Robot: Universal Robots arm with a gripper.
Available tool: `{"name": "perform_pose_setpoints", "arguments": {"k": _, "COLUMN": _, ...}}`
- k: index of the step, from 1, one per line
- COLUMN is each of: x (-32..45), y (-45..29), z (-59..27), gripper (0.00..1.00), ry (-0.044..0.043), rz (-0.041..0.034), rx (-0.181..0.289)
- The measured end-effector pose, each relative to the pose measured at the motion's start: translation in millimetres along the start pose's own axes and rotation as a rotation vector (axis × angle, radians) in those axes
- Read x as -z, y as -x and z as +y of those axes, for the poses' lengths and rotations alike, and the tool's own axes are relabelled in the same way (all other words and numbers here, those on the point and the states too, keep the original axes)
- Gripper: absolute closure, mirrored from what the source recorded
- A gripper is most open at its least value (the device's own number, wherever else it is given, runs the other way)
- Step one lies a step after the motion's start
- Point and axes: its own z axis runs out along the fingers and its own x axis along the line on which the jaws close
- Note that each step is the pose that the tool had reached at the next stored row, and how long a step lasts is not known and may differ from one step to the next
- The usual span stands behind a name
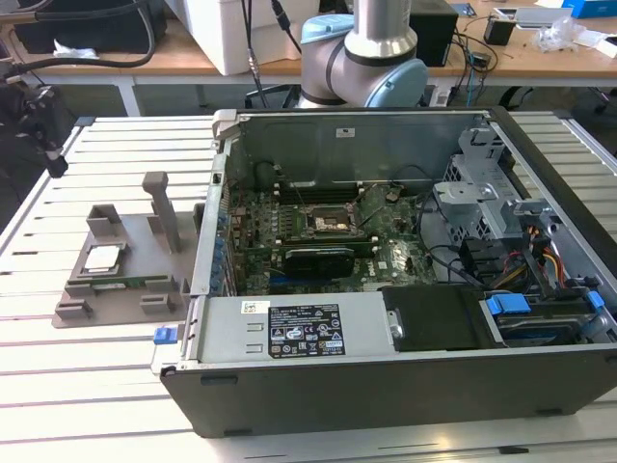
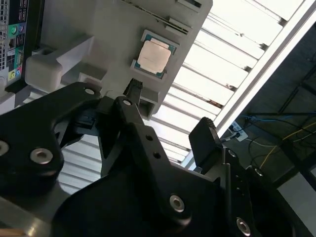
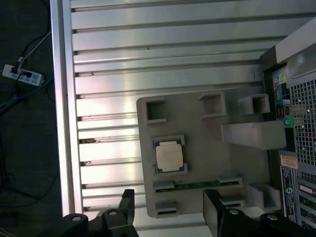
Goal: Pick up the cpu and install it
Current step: 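Pick up the cpu and move it towards the insertion slot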
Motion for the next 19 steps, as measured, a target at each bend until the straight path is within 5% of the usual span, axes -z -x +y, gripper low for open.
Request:
{"name": "perform_pose_setpoints", "arguments": {"k": 2, "x": 0.1, "y": 0.1, "z": 0.0, "gripper": 0.34, "ry": -0.0145, "rz": -0.0002, "rx": 0.027}}
{"name": "perform_pose_setpoints", "arguments": {"k": 5, "x": -0.1, "y": 0.0, "z": 0.0, "gripper": 0.34, "ry": -0.0162, "rz": 0.0018, "rx": 0.106}}
{"name": "perform_pose_setpoints", "arguments": {"k": 10, "x": -1.6, "y": 0.1, "z": -0.1, "gripper": 0.34, "ry": -0.0168, "rz": 0.0019, "rx": 0.110}}
{"name": "perform_pose_setpoints", "arguments": {"k": 19, "x": -18.8, "y": 0.1, "z": -0.6, "gripper": 0.34, "ry": -0.0168, "rz": 0.0022, "rx": 0.110}}
